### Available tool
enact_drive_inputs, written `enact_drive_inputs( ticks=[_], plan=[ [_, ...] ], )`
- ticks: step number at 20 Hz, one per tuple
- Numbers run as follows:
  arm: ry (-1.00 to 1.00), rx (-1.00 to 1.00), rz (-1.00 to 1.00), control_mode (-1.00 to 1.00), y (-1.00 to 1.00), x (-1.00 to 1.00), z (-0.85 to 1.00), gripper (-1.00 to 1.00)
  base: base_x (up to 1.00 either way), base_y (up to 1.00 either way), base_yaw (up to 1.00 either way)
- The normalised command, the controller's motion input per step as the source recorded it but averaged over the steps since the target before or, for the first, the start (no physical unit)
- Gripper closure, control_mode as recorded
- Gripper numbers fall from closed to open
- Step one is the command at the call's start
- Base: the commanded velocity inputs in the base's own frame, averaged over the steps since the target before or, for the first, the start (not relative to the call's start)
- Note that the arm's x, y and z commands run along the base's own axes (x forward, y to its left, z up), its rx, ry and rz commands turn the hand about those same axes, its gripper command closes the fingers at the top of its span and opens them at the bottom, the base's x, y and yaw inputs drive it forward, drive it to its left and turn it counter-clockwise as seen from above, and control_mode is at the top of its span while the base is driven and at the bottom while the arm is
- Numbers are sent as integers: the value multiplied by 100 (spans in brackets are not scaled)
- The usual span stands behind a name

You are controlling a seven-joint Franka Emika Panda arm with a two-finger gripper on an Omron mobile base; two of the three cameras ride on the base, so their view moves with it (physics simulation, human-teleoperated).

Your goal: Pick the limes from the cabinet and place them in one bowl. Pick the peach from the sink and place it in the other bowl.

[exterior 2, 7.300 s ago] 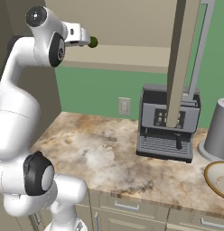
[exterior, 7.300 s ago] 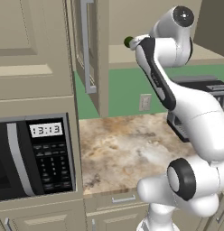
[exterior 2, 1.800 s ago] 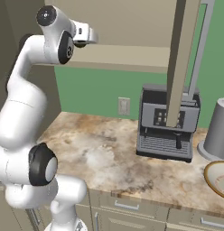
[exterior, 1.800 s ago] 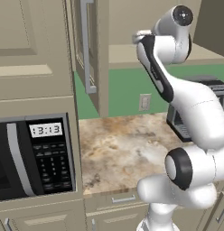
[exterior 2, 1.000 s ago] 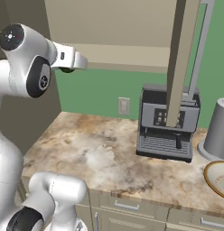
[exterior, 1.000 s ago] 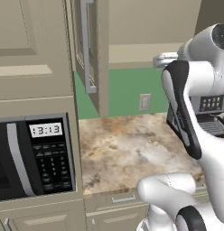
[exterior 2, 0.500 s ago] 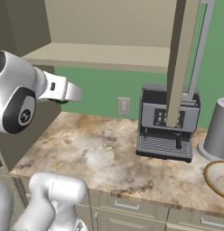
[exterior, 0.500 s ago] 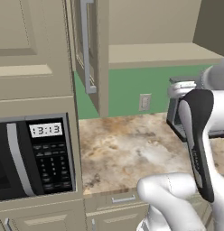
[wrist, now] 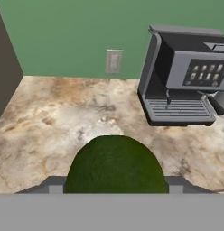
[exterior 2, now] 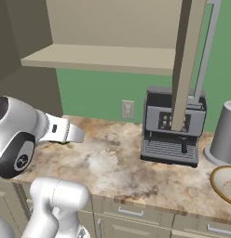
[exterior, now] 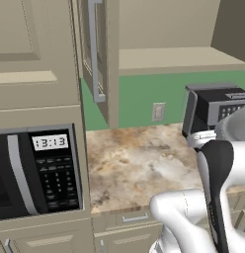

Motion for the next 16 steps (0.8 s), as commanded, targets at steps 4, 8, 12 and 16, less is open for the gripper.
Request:
enact_drive_inputs(
  ticks=[4, 8, 12, 16],
  plan=[
    [0, 0, 0, -100, 2, 0, -22, 100, 0, 0, 0],
    [0, 0, 0, -100, 0, 0, 0, 100, 0, 0, 0],
    [0, 0, 0, 100, 0, 0, -2, 100, -14, -8, -1],
    [0, 0, 0, 100, 0, 0, 0, 100, -60, -39, -5]
  ],
)
